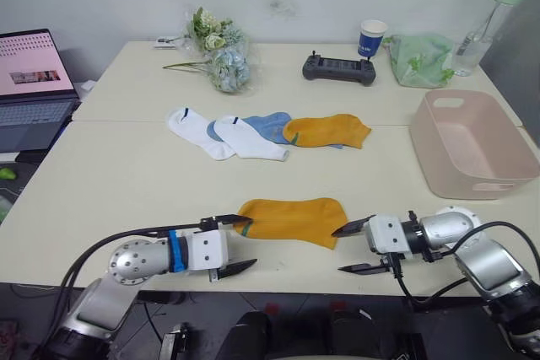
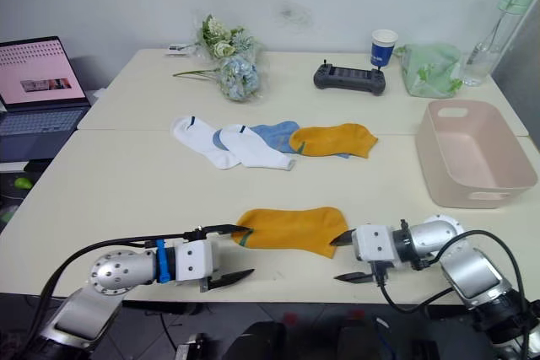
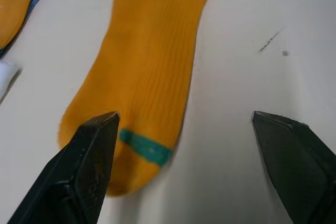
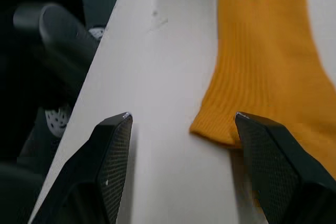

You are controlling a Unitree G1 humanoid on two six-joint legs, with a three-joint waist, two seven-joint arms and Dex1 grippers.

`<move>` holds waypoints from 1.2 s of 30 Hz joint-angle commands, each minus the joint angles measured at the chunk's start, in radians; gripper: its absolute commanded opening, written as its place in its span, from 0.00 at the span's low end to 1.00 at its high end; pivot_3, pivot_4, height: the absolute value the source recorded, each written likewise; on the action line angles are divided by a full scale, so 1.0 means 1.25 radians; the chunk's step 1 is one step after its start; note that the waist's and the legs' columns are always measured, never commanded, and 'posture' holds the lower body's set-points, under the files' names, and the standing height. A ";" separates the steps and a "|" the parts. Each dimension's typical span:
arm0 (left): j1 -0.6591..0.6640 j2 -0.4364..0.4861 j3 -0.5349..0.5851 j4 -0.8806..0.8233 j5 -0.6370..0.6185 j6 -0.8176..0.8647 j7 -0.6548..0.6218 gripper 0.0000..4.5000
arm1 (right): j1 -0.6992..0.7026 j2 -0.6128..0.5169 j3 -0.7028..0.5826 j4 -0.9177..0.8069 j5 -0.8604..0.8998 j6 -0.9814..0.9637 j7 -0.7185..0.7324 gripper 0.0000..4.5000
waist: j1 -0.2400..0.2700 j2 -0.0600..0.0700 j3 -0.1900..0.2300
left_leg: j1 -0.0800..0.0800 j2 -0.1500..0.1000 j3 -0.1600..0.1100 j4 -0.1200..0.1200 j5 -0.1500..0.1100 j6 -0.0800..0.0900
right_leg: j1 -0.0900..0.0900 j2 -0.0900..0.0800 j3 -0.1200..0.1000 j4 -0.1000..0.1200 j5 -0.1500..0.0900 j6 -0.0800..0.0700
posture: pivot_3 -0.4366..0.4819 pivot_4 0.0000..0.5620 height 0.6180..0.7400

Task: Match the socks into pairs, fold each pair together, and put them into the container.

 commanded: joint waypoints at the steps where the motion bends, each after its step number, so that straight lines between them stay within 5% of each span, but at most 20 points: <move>1: -0.030 -0.014 -0.034 0.067 0.090 -0.019 0.046 0.93 | -0.030 0.028 0.020 0.035 -0.046 -0.058 -0.022 0.74 | 0.000 0.001 0.000 | 0.001 0.000 0.000 0.000 0.000 0.000 | 0.000 0.000 0.000 0.000 0.000 0.000 | 0.48 0.27 1.00; 4: -0.046 -0.027 -0.042 0.079 0.095 0.002 0.057 0.81 | -0.036 0.035 0.034 0.073 -0.081 -0.076 -0.030 0.61 | 0.000 0.001 -0.001 | 0.003 0.000 0.000 0.000 0.000 0.000 | 0.003 0.000 0.000 0.001 0.000 0.000 | 0.48 0.27 1.00; 13: -0.030 -0.021 -0.026 0.062 0.058 0.071 0.050 0.22 | -0.061 0.049 0.028 0.115 -0.093 -0.097 -0.056 0.00 | -0.003 0.001 -0.002 | 0.005 0.000 -0.001 0.000 0.000 0.000 | 0.003 0.001 0.001 0.003 0.000 0.000 | 0.48 0.27 1.00; 16: -0.035 -0.028 -0.024 0.056 0.040 0.094 0.051 0.02 | -0.068 0.053 0.026 0.113 -0.085 -0.087 -0.060 0.00 | -0.003 0.001 -0.002 | 0.005 0.000 -0.001 0.000 0.000 0.000 | 0.002 0.001 0.001 0.003 0.000 0.000 | 0.48 0.27 1.00; 30: -0.048 -0.030 -0.021 0.046 -0.020 0.117 0.033 0.01 | -0.071 0.040 -0.001 0.060 -0.034 -0.077 -0.035 0.00 | -0.003 0.001 -0.001 | 0.004 0.000 -0.001 0.000 0.000 0.000 | 0.002 0.001 0.001 0.003 0.000 0.000 | 0.48 0.27 1.00; 36: -0.051 -0.028 -0.025 0.044 -0.028 0.124 0.026 0.00 | -0.076 0.041 0.014 0.095 -0.086 -0.118 -0.054 0.36 | -0.003 0.001 -0.001 | 0.004 0.000 -0.001 0.000 0.000 0.000 | 0.001 0.001 0.001 0.003 0.000 0.000 | 0.48 0.27 1.00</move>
